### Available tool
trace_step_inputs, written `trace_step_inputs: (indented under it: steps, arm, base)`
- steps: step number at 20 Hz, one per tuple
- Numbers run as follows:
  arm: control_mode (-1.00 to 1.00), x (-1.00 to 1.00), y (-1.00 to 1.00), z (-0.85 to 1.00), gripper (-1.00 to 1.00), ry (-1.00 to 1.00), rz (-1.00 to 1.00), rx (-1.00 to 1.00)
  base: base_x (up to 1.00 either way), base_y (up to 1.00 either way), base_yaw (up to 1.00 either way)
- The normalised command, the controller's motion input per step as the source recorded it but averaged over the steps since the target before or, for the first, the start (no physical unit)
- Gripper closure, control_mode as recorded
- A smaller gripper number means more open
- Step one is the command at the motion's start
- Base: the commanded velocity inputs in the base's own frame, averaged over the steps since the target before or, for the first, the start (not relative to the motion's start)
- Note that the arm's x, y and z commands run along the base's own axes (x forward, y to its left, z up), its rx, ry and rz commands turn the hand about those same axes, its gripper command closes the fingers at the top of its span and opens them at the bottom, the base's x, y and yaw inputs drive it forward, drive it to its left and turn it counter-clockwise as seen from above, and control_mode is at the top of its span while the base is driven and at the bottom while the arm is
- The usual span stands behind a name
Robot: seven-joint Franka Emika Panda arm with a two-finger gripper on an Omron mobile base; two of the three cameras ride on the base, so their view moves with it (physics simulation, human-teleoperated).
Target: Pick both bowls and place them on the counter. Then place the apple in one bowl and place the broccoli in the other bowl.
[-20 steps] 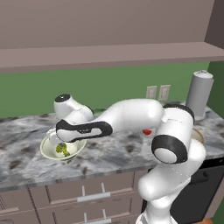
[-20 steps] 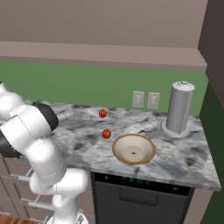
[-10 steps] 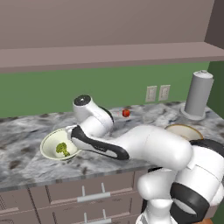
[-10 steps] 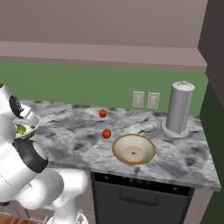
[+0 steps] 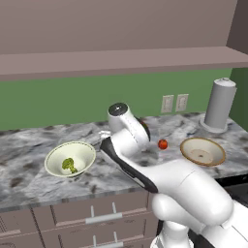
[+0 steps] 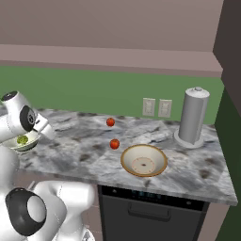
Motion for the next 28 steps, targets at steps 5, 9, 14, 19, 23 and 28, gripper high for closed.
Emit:
trace_step_inputs:
  steps: [5, 9, 14, 19, 23, 28]
  arm:
    - [-1.0, 0.0, -0.83, 0.02, -1.0, 0.0, -0.27, 0.08]
    - [-1.0, 0.01, -0.78, -0.07, -1.0, -0.01, -0.15, 0.1]
    - [-1.0, 0.17, -0.78, -0.01, -1.0, 0.0, -0.09, 0.12]
    - [-1.0, 0.28, -0.65, 0.0, -1.0, 0.0, -0.09, 0.11]
    - [-1.0, 0.34, -0.39, 0.0, -1.0, 0.0, -0.1, 0.09]
    - [-1.0, 0.38, -0.23, -0.03, -1.0, 0.01, -0.13, 0.05]
  base:
    - [0.0, 0.0, 0.0]
    - [0.0, 0.0, 0.0]
    - [0.0, 0.0, 0.0]
    - [0.0, 0.0, 0.0]
    - [0.0, 0.0, 0.0]
    - [0.0, 0.0, 0.0]
